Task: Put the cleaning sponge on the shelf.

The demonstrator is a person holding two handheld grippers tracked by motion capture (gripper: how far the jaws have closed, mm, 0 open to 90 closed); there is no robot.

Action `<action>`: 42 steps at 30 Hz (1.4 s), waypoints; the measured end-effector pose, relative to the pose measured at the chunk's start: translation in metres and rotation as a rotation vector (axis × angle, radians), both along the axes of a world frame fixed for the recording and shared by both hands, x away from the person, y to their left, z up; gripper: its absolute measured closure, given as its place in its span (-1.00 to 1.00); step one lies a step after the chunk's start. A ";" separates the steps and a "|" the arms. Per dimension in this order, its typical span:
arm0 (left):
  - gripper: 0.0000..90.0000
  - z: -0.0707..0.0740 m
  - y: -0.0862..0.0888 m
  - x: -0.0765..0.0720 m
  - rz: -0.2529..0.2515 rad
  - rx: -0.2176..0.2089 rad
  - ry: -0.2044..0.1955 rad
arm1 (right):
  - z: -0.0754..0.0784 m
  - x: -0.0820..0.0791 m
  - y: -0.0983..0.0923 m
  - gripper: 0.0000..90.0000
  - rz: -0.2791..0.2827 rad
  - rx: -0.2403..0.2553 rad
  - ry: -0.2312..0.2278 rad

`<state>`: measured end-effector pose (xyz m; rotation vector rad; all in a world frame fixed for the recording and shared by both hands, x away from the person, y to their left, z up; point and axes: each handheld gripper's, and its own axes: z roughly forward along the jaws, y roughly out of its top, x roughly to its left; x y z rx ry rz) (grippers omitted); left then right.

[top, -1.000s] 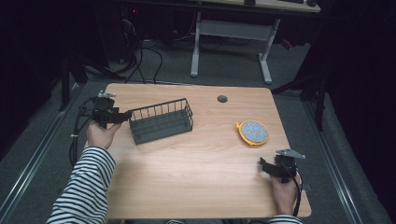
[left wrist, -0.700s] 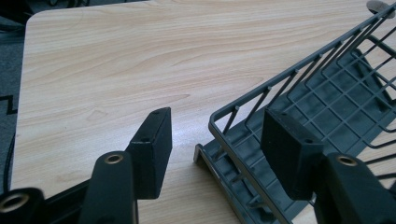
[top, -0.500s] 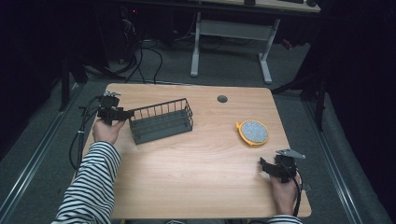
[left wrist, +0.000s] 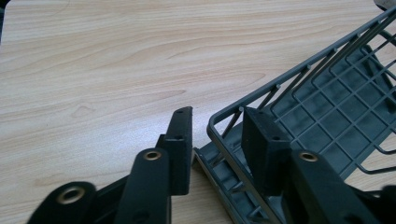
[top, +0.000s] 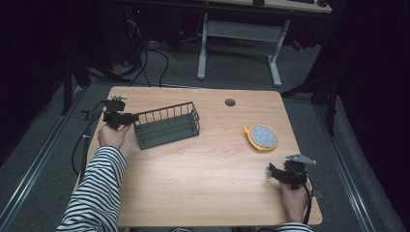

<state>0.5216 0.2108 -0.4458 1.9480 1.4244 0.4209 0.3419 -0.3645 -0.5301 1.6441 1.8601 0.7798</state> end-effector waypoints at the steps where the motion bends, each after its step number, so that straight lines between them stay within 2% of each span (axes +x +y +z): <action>1: 0.47 0.000 0.000 0.000 0.000 0.000 0.000 | 0.000 0.000 0.000 -0.37 0.000 0.000 0.000; 7: 0.58 -0.001 -0.003 0.000 -0.012 0.002 -0.004 | 0.000 0.000 0.000 -0.37 -0.001 0.000 0.001; 28: 0.60 0.001 -0.010 -0.006 -0.023 0.025 0.011 | 0.000 0.000 0.000 -0.37 0.000 -0.001 0.000; 42: 0.61 0.004 -0.032 -0.020 -0.073 0.038 0.020 | 0.000 0.000 0.000 -0.37 0.000 0.000 0.001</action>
